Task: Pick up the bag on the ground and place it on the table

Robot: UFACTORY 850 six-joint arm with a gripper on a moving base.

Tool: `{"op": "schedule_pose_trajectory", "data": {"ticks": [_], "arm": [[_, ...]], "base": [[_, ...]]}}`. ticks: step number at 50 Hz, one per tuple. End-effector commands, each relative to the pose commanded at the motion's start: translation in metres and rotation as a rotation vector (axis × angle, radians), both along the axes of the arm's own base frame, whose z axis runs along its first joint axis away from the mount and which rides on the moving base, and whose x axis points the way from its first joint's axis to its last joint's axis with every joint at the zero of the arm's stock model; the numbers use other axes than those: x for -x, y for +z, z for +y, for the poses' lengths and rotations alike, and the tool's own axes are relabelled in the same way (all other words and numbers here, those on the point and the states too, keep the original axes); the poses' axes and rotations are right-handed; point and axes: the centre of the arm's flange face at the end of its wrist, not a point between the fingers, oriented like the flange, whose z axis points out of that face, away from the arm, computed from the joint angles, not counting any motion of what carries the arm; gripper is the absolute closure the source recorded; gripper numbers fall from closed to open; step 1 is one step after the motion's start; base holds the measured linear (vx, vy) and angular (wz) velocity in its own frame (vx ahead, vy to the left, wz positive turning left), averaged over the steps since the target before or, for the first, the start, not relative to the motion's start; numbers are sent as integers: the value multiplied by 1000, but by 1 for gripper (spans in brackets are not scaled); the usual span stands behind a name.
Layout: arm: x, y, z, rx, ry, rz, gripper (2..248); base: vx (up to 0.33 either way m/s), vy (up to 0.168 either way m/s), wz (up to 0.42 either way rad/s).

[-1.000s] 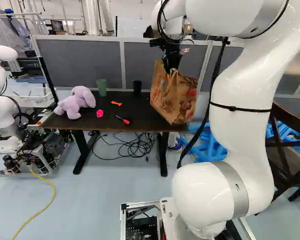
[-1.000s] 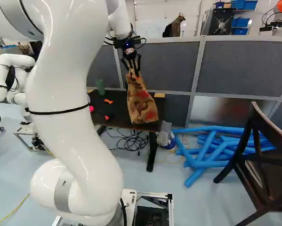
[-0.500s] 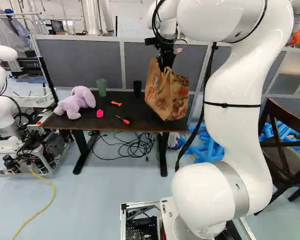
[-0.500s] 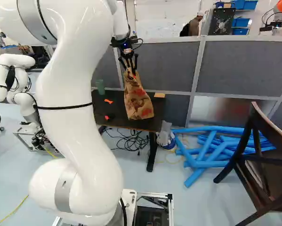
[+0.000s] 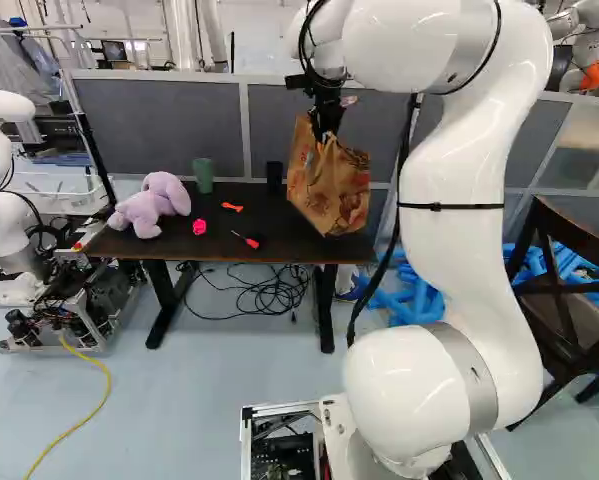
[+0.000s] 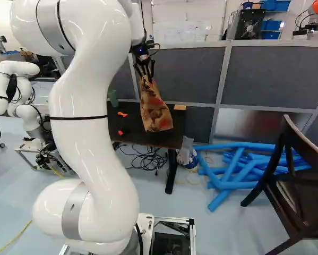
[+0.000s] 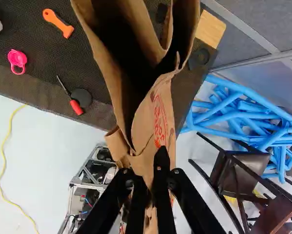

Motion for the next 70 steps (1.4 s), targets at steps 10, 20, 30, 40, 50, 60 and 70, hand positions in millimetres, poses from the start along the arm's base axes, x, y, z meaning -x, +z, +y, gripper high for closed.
{"op": "schedule_pose_trajectory", "data": {"ticks": [10, 20, 30, 40, 50, 60, 70], "arm": [[-9, 0, 5, 1, 5, 5, 229], [-15, -1, 11, 2, 12, 16, 229], [-19, -1, 18, 4, 20, 34, 229], [-22, -1, 24, 5, 26, 49, 229], [-28, -7, 27, 6, 30, 59, 229], [-36, -22, 28, 7, 30, 77, 229], [-43, -37, 29, 9, 30, 98, 229]], "base": [[0, 0, 0], [0, 0, 0], [0, 0, 0], [0, 0, 0], [0, 0, 0], [0, 0, 0], [0, 0, 0]]}}
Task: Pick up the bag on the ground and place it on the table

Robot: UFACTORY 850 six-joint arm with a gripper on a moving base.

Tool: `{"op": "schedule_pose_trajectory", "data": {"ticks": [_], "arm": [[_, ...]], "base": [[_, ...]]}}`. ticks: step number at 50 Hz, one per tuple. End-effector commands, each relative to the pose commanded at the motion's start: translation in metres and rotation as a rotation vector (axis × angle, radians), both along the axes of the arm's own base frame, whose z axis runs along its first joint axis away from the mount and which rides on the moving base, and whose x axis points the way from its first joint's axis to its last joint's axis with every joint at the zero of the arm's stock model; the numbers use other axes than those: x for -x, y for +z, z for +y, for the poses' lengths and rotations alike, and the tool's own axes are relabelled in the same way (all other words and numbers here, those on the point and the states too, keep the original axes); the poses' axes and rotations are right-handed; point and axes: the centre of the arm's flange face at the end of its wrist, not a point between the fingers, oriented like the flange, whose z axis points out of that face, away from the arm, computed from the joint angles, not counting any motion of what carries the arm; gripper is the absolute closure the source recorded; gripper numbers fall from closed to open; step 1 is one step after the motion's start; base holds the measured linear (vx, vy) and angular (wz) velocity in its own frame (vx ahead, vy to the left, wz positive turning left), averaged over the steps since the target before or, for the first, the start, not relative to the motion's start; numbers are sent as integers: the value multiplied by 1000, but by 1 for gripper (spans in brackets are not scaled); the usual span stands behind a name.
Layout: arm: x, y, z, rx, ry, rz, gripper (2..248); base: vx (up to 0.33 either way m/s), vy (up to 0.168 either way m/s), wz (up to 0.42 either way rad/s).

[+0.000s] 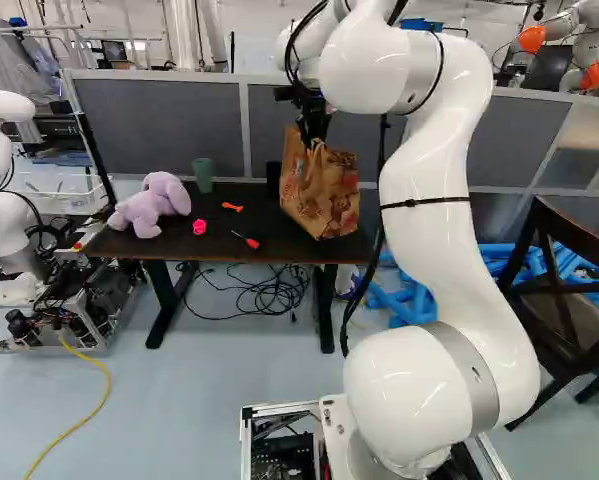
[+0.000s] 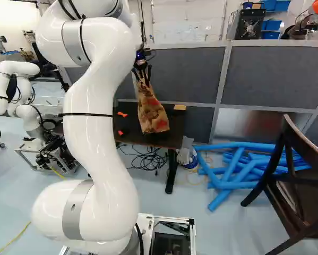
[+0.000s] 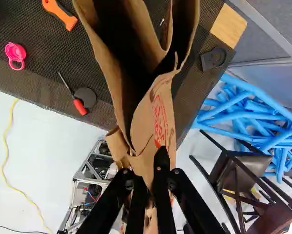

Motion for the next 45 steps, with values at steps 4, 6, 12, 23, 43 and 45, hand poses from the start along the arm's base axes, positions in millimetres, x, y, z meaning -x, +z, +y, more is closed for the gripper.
{"op": "schedule_pose_trajectory", "data": {"ticks": [4, 6, 12, 23, 43, 45], "arm": [[-3, -6, 0, 0, 1, 4, 229], [-4, -9, 0, 0, 1, 4, 229], [-9, -19, 1, -1, 3, 3, 229], [-16, -36, 2, 2, 72, 17, 229], [-27, -68, 2, 7, 266, 80, 229], [-28, -71, 2, 7, 274, 85, 229]], "base": [[0, 0, 0], [0, 0, 0], [0, 0, 0], [0, 0, 0], [0, 0, 0], [0, 0, 0]]}}
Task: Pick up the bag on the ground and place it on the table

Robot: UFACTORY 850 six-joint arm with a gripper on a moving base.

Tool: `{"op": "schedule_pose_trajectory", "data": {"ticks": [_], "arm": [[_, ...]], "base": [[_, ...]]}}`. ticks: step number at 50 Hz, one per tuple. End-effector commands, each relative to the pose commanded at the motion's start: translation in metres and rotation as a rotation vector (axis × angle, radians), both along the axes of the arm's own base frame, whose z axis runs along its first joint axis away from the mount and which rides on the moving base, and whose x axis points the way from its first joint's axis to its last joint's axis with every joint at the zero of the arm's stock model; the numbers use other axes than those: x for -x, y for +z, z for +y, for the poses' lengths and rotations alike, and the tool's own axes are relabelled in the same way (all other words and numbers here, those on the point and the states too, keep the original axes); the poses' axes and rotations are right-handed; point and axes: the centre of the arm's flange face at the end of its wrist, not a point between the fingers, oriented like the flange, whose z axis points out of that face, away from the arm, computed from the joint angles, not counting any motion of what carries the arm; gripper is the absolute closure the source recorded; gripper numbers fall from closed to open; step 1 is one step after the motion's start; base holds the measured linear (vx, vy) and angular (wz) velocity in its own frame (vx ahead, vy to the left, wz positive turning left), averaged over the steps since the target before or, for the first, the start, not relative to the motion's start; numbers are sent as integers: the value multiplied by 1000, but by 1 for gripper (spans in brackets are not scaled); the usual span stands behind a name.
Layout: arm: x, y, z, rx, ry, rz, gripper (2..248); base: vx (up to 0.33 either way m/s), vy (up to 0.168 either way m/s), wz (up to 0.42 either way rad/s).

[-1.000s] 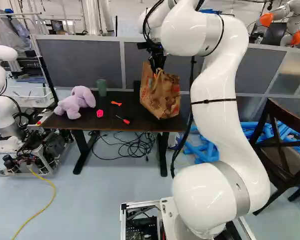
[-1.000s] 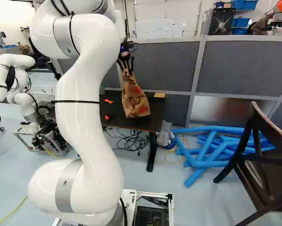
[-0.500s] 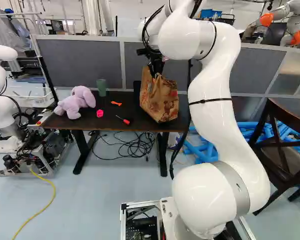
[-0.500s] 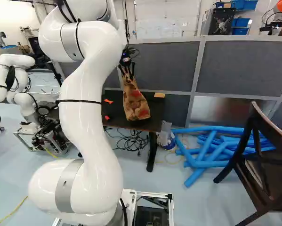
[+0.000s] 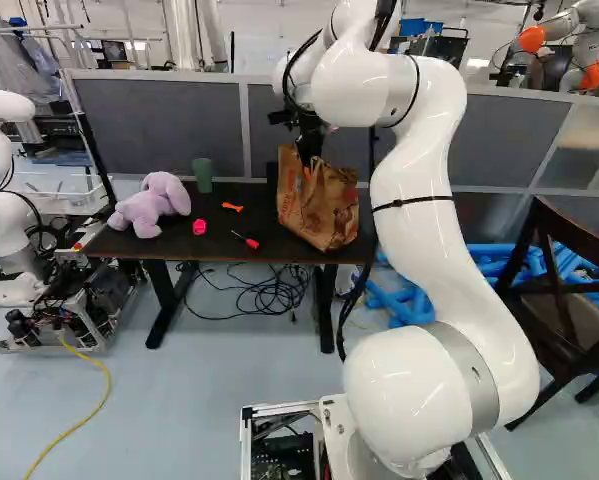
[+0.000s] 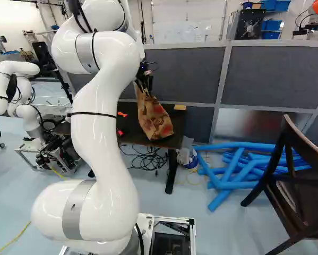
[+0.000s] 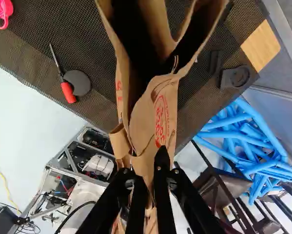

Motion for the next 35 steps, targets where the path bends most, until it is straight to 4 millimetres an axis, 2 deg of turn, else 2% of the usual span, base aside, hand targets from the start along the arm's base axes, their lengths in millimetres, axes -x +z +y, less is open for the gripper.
{"op": "schedule_pose_trajectory", "data": {"ticks": [13, 29, 30, 34, 35], "arm": [[-6, -19, 0, 2, 13, 27, 229], [-7, -22, 1, 2, 13, 31, 229], [-7, -22, 1, 2, 13, 31, 206], [-7, -22, 1, 2, 13, 31, 206], [-7, -22, 1, 2, 13, 31, 172]], "base": [[0, 0, 0], [0, 0, 0], [0, 0, 0], [0, 0, 0], [0, 0, 0]]}}
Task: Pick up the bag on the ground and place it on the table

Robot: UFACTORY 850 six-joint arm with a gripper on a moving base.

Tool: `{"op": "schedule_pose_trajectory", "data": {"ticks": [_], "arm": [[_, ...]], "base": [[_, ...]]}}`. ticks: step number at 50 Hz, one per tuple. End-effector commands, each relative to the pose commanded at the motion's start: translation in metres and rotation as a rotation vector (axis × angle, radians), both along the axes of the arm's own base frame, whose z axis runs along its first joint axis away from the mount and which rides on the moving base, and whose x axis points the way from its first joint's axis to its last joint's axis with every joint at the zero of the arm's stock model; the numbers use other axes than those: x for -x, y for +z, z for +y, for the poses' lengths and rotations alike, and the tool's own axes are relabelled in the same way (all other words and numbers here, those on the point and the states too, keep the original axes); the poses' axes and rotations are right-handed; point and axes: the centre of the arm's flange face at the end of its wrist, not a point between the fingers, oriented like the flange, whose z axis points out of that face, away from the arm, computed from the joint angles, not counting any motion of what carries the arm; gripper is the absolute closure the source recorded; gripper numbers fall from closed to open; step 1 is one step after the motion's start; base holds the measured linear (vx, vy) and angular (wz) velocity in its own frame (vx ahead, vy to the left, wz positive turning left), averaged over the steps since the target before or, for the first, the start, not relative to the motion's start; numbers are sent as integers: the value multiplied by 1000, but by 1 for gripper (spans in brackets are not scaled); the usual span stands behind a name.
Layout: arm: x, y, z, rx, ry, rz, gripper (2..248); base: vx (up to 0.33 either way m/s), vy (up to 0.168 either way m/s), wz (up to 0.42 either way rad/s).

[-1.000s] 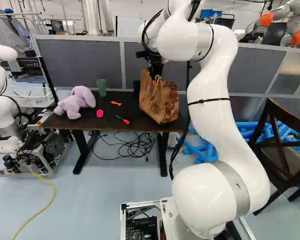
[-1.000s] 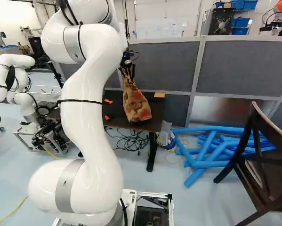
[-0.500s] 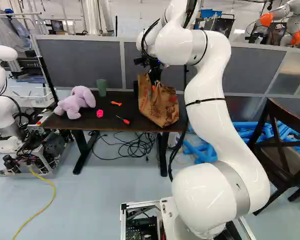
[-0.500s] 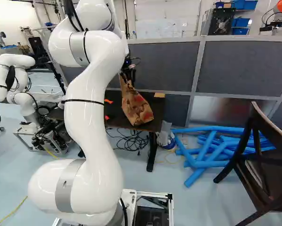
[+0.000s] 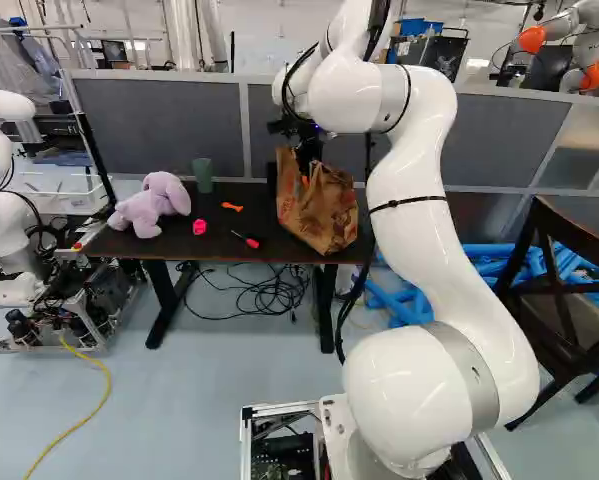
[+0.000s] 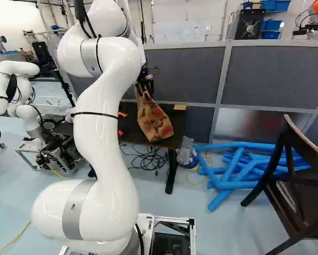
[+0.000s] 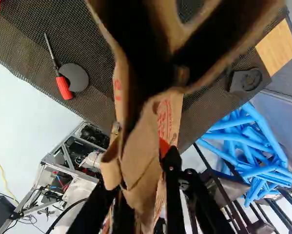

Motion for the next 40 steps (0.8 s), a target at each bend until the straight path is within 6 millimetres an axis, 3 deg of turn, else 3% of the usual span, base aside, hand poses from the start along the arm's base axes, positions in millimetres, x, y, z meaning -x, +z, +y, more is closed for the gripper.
{"op": "schedule_pose_trajectory", "data": {"ticks": [4, 5, 10, 11, 15, 16, 20, 21, 25, 26, 40], "arm": [[0, 0, 0, 0, 0, 0, 172], [0, 0, 0, 0, 0, 0, 137], [0, 0, 0, 0, 0, 0, 137], [0, 0, 0, 0, 0, 0, 102], [0, 0, 0, 0, 0, 0, 102], [0, 0, 0, 0, 0, 0, 66], [1, 3, 2, 0, 3, -3, 66], [2, 4, 3, 0, 4, -4, 29], [4, 9, 6, -1, 9, -10, 29], [5, 10, 7, -1, 11, -11, 4], [19, 32, 26, -3, 39, -31, 3]], "base": [[0, 0, 0], [0, 0, 0], [0, 0, 0], [0, 0, 0], [0, 0, 0], [0, 0, 0], [0, 0, 0], [0, 0, 0], [0, 0, 0], [0, 0, 0], [0, 0, 0]]}}
